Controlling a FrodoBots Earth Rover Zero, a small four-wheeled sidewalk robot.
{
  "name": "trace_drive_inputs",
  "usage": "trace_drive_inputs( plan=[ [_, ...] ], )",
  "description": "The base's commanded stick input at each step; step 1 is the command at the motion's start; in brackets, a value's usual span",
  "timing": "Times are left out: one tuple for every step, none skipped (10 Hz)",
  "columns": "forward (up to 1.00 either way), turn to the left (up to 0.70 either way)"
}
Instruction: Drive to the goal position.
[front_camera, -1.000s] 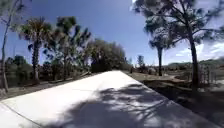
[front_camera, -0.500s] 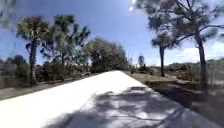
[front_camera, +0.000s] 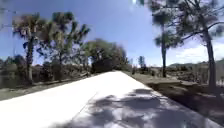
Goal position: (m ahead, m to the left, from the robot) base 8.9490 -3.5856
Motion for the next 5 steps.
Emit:
trace_drive_inputs(
  plan=[
    [0.70,0.00],
    [0.70,0.00],
    [0.70,0.00],
    [0.70,0.00],
    [0.70,0.00]
  ],
)
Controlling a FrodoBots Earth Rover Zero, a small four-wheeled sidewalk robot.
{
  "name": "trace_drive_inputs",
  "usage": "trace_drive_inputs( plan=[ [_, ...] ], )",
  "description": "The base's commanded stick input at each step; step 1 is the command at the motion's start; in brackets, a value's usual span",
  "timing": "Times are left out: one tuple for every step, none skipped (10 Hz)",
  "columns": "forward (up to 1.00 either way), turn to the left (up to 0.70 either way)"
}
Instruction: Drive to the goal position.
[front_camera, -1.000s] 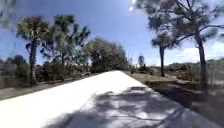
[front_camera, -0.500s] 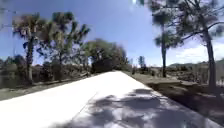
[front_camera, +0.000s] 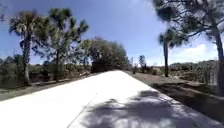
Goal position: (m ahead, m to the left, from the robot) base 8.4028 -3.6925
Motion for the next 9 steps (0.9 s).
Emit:
trace_drive_inputs(
  plan=[
    [0.70,0.00],
    [0.70,0.00],
    [0.70,0.00],
    [0.70,0.00],
    [0.70,0.00],
    [0.70,0.00],
    [0.70,0.00],
    [0.70,0.00],
    [0.70,0.00]
  ],
)
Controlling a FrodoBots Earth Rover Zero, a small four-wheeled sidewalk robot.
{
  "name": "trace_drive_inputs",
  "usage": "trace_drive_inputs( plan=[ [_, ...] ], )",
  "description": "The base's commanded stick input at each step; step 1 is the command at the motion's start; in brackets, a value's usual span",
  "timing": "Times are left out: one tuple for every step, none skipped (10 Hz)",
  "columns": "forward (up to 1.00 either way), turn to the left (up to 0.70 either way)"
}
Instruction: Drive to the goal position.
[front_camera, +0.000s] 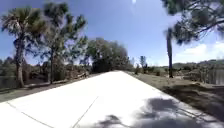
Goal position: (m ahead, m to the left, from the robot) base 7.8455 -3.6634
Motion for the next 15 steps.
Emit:
trace_drive_inputs(
  plan=[
    [0.70,0.00],
    [0.70,0.00],
    [0.70,0.00],
    [0.70,0.00],
    [0.70,0.00],
    [0.70,0.00],
    [0.70,-0.30],
    [0.70,-0.35],
    [0.70,-0.17],
    [0.70,0.00],
    [0.70,0.00],
    [0.70,0.00],
    [0.70,0.00],
    [0.70,0.00],
    [0.70,0.00]
  ],
)
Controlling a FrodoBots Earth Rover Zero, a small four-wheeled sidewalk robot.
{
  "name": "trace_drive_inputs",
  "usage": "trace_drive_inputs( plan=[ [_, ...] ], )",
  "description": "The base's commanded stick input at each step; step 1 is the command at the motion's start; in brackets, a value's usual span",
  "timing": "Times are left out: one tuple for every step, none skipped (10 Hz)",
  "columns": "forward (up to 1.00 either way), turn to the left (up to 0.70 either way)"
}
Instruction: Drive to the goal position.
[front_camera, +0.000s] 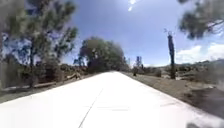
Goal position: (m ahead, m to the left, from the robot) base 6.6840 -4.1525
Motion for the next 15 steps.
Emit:
trace_drive_inputs(
  plan=[
    [0.70,0.00],
    [0.70,0.00],
    [0.70,0.00],
    [0.70,0.00],
    [0.70,0.00],
    [0.70,0.00],
    [0.70,0.00],
    [0.70,0.00],
    [0.70,0.00],
    [0.70,0.00],
    [0.70,0.00],
    [0.70,0.00],
    [0.70,0.00],
    [0.70,0.00],
    [0.70,0.00]
  ],
)
